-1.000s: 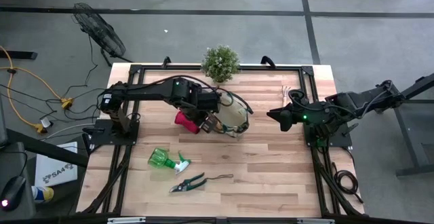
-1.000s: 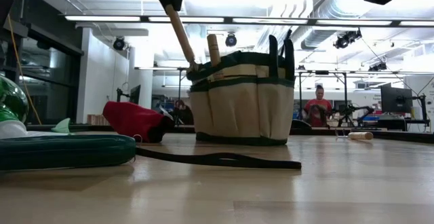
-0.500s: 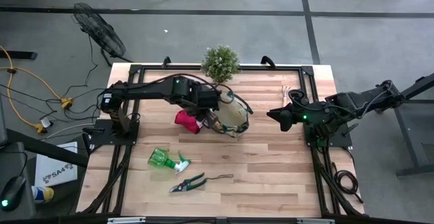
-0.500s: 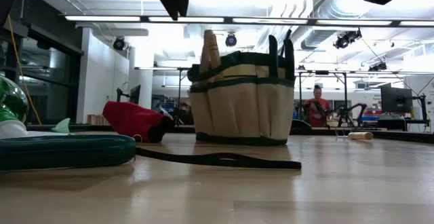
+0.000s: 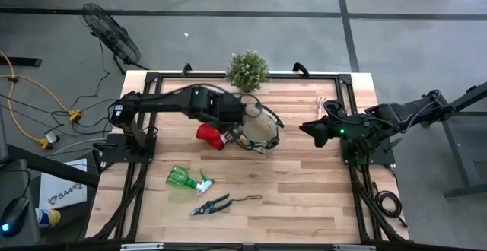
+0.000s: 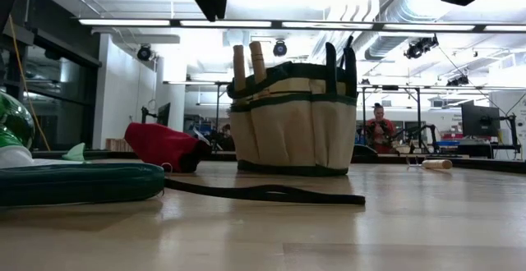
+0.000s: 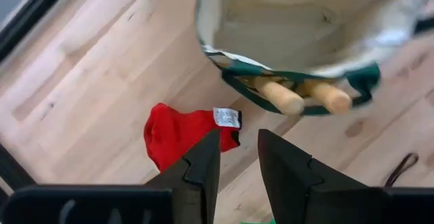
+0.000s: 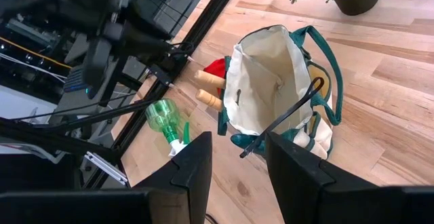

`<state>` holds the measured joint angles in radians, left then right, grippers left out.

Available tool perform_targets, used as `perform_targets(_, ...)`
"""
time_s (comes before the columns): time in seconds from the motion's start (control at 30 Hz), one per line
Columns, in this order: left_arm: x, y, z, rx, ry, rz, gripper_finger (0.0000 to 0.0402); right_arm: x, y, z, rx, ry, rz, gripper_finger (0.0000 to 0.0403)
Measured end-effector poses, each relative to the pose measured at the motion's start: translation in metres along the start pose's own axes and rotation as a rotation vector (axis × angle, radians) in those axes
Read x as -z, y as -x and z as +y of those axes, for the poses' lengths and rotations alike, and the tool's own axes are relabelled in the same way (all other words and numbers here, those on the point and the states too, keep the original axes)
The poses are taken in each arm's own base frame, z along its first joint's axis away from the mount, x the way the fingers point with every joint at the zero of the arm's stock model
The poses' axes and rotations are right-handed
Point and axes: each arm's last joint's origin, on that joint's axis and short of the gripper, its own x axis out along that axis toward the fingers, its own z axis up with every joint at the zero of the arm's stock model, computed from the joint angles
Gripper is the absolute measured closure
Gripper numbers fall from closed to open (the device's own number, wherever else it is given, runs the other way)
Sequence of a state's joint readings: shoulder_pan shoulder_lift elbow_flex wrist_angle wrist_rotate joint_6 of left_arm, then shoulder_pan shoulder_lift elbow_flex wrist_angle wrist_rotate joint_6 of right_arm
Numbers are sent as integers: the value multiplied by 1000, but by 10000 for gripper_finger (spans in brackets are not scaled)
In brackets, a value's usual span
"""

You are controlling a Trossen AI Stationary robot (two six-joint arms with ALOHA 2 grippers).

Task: Pick & Place Garden tools in Gardening bag
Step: Adjust the gardening bag on the table

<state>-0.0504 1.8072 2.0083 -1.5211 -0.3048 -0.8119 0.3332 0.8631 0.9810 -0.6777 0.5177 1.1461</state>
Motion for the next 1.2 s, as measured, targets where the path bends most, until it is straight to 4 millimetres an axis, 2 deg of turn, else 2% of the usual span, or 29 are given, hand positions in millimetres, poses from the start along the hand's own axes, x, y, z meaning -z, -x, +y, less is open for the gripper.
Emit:
perform_targets(0.2,11,8,-11,-31,-83,-84,321,0,0,0,0,-1,0,274)
perform_targets(0.4,23,23,-15,-30,-148,-160,387,0,0,0,0,0,0,274)
perform_targets(0.67,38,43,-1,-103,-184,-234,400,0,0,0,0,0,0,274)
perform_targets(0.8,51,54,12,-47,-180,-305,400,0,0,0,0,0,-1,274)
perform_targets(0.97,73,44,30,26,-202,-367,401,0,0,0,-2,-1,-1,274)
perform_targets(1.2,106,20,65,242,-166,-465,401,0,0,0,-2,-2,-1,274)
